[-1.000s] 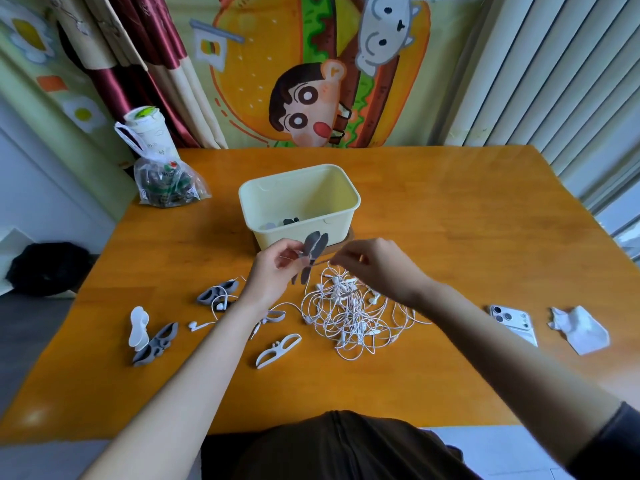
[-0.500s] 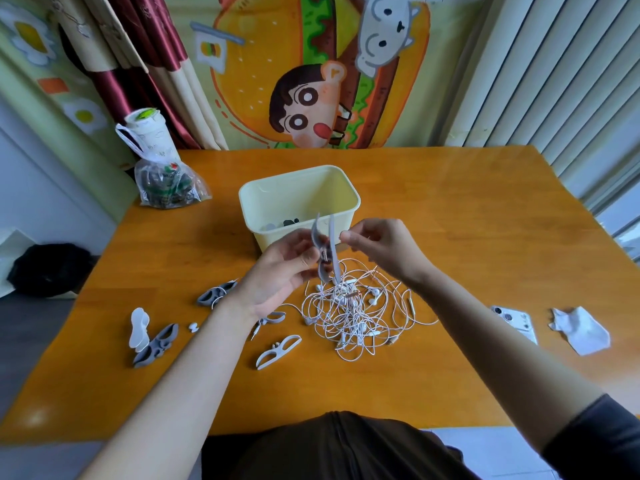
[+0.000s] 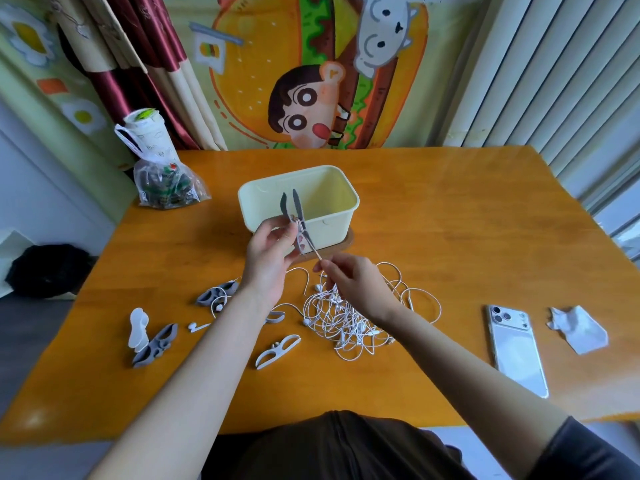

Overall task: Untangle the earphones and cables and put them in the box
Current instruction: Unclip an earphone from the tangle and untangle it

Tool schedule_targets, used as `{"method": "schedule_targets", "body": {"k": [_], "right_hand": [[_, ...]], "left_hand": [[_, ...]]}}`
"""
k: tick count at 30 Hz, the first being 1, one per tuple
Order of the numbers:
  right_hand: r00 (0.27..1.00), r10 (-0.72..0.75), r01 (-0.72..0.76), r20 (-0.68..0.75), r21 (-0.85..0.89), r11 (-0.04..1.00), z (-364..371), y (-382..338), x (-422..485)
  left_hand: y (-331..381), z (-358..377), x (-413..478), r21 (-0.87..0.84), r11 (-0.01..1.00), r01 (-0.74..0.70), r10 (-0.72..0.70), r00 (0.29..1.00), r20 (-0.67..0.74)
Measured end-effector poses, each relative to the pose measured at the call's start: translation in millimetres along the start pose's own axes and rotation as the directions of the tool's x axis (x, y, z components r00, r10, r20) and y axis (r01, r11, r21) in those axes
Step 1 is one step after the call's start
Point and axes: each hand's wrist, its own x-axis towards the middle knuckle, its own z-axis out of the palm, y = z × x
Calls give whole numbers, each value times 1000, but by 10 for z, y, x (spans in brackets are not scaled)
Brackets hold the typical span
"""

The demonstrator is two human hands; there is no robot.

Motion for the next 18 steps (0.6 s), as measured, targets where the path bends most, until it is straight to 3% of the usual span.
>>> {"method": "schedule_targets", "body": {"k": [2,5,11,15,18], "right_hand": [[999,-30,31,16,-66,997,-33,-43,-11],[996,-68,78,65,-163,984,-167,-133,3],[996,-75,84,52,-196,977,-551,-292,120],[989,-146,133,-23,-285,949,-695,-369,220],[982,-183,150,-57,-363,920,-767,-358,286]], "left_hand": [[-77,-60,29,268,957,-108,127,990,-55],[-156,-150,83,624,743,-240,295,955,17],[-115,-200,132,705,640,-307,338,936,101],[-101,-105,104,698,616,-364,264,931,252],[-72,-70,58,652,666,-362,165,924,344]]}}
